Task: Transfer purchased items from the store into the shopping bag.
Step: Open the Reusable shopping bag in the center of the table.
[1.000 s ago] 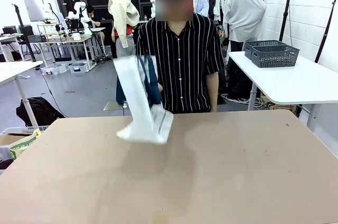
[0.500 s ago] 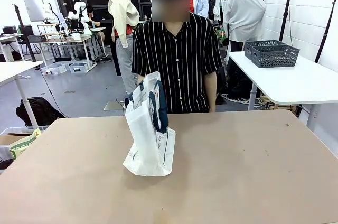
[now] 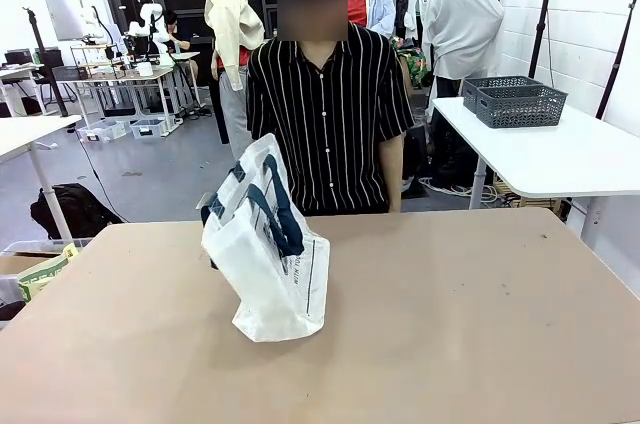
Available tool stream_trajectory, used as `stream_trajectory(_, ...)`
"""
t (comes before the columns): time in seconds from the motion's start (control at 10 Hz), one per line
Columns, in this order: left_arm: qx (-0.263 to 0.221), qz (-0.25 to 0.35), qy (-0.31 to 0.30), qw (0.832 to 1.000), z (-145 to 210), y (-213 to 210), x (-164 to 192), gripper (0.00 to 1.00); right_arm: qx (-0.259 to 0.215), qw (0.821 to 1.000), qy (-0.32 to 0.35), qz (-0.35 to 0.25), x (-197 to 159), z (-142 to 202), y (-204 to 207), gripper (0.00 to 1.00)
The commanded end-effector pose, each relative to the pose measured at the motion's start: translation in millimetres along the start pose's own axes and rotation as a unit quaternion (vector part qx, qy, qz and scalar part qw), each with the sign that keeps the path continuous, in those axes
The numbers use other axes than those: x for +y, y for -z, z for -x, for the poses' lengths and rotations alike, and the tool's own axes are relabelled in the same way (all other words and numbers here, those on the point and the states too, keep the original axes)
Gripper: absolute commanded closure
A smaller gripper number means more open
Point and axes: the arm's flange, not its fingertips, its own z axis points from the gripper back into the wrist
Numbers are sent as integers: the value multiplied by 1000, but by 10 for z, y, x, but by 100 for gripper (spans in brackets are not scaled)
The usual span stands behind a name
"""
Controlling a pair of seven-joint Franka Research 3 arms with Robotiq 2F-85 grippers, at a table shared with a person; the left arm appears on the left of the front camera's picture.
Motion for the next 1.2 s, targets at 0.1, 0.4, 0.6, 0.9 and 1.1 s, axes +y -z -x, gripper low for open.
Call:
stream_trajectory(0.1,1,-6,1,1000,1,-5,6,0,3,1000,-3,5,-13,12,14,0)
stream_trajectory(0.4,1,-6,1,1000,1,-5,6,0,3,1000,-3,5,-13,12,14,0)
stream_trajectory(0.6,1,-6,1,1000,1,-5,6,0,3,1000,-3,5,-13,12,14,0)
stream_trajectory(0.9,-73,43,87,993,-398,-95,-679,0,2,996,-36,-87,746,-285,-205,0)
stream_trajectory(1.1,-100,113,185,971,-681,-198,-1569,0,3,983,-92,-157,1810,-365,-474,0)
